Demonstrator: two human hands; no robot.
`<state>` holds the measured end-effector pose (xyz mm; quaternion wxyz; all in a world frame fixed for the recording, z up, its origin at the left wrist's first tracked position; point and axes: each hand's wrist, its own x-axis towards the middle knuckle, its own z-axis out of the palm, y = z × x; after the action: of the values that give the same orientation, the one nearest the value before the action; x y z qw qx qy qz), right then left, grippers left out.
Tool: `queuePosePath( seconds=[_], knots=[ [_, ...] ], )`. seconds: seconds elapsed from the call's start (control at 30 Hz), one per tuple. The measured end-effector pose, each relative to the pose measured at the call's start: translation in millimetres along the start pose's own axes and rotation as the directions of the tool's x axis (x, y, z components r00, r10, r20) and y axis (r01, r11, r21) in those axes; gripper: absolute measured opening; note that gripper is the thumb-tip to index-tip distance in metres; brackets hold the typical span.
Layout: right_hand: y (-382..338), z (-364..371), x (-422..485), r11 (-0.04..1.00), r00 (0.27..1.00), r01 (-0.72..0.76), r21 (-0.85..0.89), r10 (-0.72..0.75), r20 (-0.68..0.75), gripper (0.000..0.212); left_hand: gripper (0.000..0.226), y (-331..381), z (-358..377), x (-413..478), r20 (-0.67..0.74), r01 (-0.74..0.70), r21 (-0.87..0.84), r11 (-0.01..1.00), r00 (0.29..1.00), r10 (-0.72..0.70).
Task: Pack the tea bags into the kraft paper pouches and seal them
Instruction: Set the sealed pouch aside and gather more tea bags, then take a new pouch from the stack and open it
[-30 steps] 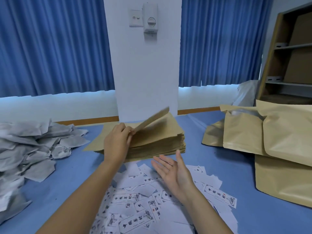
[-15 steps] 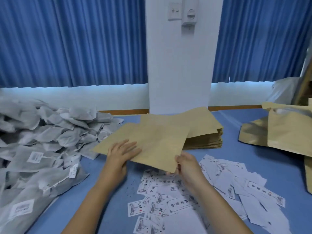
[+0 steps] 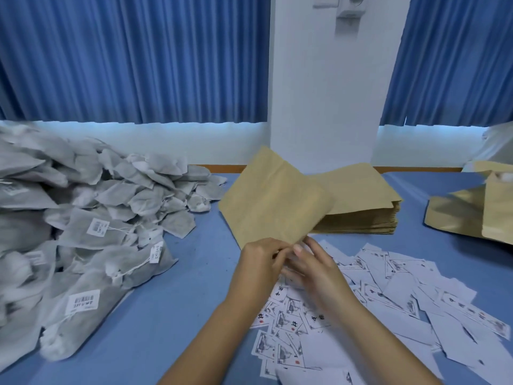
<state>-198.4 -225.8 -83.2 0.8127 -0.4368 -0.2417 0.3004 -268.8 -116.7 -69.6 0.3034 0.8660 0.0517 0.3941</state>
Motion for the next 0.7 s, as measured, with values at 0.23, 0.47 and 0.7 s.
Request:
queuePosePath(
  seconds=[0.23, 0.47, 0.7],
  knots=[
    [5, -1, -2, 0.999, 0.998, -0.034, -0.024, 0.033, -0.057, 0.027, 0.021, -6, 0, 4, 0.099, 0.327, -0.252, 0.911, 0.945, -0.312],
    [0, -4, -2, 0.985, 1.0, 0.014, -0.175, -0.017, -0.019, 0.03, 0.015, -6, -15, 7, 0.267, 0.497, -0.429, 0.754, 0.867, -0.42],
    [-2, -4, -1, 0.983, 0.999, 0.018, -0.18, -0.027, -0.046, 0.028, 0.011, -5, -15, 6, 0.269, 0.503, -0.441, 0.743, 0.864, -0.425]
  ],
)
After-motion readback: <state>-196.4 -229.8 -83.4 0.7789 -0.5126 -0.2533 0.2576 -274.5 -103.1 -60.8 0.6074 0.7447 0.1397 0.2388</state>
